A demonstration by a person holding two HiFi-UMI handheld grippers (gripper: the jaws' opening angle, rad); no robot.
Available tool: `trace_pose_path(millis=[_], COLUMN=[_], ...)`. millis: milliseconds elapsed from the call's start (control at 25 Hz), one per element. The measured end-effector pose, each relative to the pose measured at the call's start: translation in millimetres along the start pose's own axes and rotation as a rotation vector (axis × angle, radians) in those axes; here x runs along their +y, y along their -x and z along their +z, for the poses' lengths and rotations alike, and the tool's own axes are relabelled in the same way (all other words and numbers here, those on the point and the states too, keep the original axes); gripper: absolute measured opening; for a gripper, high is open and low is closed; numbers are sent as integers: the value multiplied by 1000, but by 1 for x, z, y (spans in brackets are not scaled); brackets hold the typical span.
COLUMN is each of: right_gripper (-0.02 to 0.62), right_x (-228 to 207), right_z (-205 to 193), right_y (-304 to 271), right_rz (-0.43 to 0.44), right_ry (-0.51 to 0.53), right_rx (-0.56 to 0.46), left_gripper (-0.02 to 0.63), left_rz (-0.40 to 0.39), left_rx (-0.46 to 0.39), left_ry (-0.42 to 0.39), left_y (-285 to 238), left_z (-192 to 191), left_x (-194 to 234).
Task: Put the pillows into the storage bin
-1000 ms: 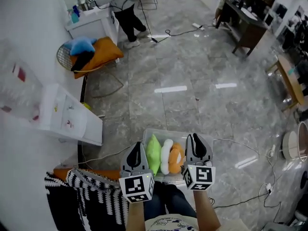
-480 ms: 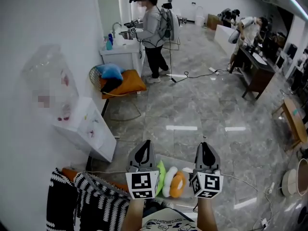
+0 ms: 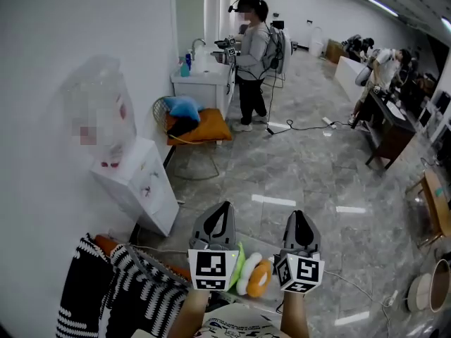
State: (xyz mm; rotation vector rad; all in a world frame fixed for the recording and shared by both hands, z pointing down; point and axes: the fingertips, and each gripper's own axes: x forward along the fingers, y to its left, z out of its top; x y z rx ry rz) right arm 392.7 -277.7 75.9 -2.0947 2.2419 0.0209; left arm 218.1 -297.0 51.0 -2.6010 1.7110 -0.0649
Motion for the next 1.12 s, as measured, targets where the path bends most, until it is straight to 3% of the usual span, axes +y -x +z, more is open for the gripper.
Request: trace_pose_path(millis=[1120], right_gripper=[32], right_x=[-25], right_z=[-5], right_y=[-8], right_rz=[-29], right_ry=[-11], right_rx=[7], left_gripper=[14], left_rz=[5], left_rx=[6], left_ry=[-9], left_y=[-17], left_z=[-8], left_x=[-5])
